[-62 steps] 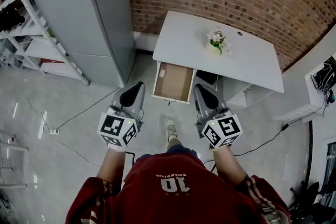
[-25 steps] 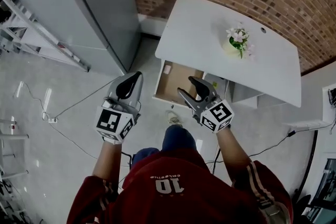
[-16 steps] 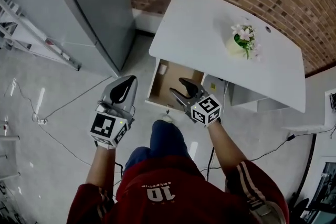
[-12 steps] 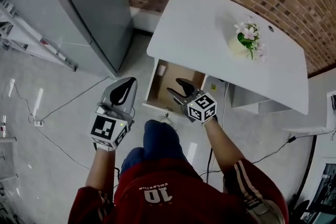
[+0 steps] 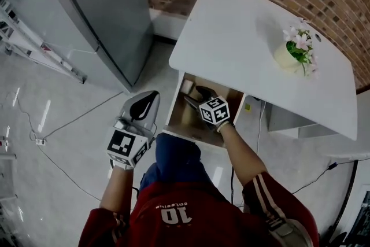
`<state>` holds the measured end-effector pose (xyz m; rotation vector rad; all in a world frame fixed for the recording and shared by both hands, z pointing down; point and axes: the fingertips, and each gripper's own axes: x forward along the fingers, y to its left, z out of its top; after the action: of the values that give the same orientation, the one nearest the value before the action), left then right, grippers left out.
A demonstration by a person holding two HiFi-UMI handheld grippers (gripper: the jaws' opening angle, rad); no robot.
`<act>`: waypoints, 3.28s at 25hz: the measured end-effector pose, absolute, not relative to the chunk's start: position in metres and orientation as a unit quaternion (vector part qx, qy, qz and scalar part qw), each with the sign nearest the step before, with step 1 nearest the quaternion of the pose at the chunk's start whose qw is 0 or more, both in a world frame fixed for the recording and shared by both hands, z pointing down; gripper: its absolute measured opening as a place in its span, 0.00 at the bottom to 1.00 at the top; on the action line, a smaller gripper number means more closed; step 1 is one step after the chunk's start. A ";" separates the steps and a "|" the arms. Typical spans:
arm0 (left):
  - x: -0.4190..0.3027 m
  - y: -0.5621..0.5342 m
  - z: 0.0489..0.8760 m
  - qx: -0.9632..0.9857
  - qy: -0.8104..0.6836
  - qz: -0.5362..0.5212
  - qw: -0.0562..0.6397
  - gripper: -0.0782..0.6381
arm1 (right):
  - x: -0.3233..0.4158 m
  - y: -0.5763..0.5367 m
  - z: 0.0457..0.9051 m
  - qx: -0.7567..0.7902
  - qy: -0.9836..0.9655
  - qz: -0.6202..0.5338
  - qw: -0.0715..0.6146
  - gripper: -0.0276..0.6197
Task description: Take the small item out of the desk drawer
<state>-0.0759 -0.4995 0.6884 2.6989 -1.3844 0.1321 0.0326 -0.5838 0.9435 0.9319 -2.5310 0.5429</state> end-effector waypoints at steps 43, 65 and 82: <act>-0.065 -0.478 0.519 0.902 -0.424 0.065 0.052 0.11 | 0.055 -0.519 0.810 0.377 -0.868 0.205 0.252 0.28; -0.139 -0.261 0.365 0.904 -0.425 0.026 0.039 0.11 | 0.028 -0.295 0.498 0.451 -0.872 0.097 0.162 0.28; -0.144 -0.203 0.320 0.887 -0.462 -0.017 0.015 0.11 | 0.048 -0.191 0.301 0.515 -0.857 -0.007 -0.003 0.28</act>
<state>-0.1441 -0.2028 0.3198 2.7585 -1.4376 -0.0521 0.0479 -0.1908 0.3012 1.6196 -2.6981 -0.0231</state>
